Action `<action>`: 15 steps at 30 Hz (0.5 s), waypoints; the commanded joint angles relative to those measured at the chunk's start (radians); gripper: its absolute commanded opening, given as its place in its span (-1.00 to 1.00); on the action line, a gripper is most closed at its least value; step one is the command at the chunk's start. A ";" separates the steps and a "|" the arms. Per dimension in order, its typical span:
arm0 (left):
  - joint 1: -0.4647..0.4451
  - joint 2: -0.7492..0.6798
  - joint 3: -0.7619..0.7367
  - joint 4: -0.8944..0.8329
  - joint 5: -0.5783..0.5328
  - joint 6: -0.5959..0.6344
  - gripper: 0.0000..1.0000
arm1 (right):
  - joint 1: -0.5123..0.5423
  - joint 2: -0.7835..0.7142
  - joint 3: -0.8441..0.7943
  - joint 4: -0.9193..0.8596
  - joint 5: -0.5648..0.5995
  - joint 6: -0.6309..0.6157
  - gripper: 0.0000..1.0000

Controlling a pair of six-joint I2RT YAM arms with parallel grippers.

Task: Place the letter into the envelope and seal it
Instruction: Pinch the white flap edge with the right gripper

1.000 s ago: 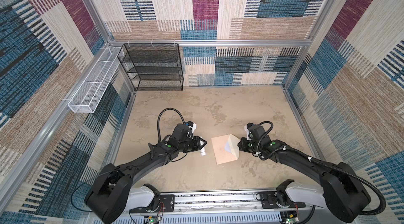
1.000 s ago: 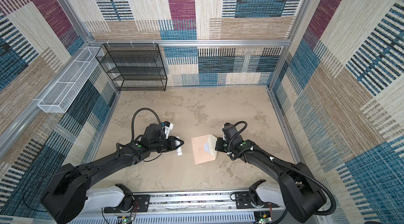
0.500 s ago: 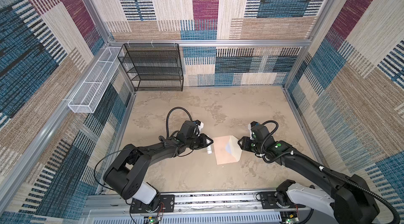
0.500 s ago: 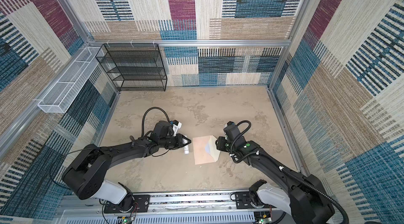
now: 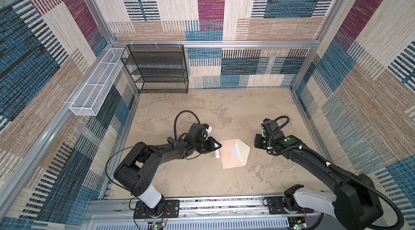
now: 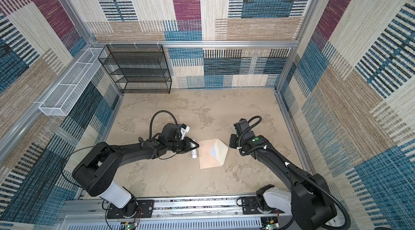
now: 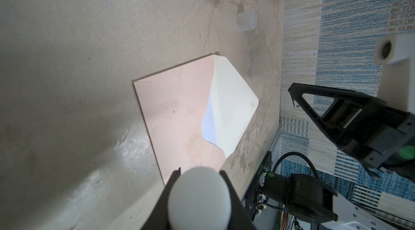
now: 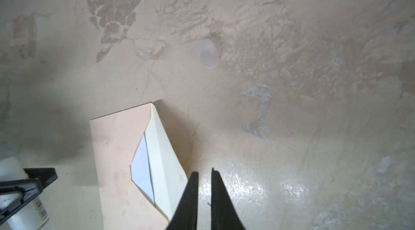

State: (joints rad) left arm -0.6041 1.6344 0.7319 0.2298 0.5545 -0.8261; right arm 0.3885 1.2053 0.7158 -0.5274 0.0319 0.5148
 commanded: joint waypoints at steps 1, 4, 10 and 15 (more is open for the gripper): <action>0.000 0.029 0.010 0.046 0.016 -0.010 -0.80 | -0.008 0.033 -0.009 0.025 -0.046 -0.034 -0.79; -0.003 0.058 0.013 0.064 0.053 -0.023 -0.80 | -0.010 0.068 -0.017 0.047 -0.083 -0.051 -0.83; -0.013 0.101 0.018 0.084 0.060 -0.035 -0.81 | -0.012 0.112 -0.039 0.084 -0.154 -0.089 -0.84; -0.025 0.147 0.036 0.097 0.066 -0.043 -0.81 | -0.013 0.127 -0.045 0.111 -0.227 -0.110 -0.84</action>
State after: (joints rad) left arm -0.6250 1.7645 0.7559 0.2852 0.6044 -0.8574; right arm 0.3771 1.3258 0.6739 -0.4648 -0.1322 0.4286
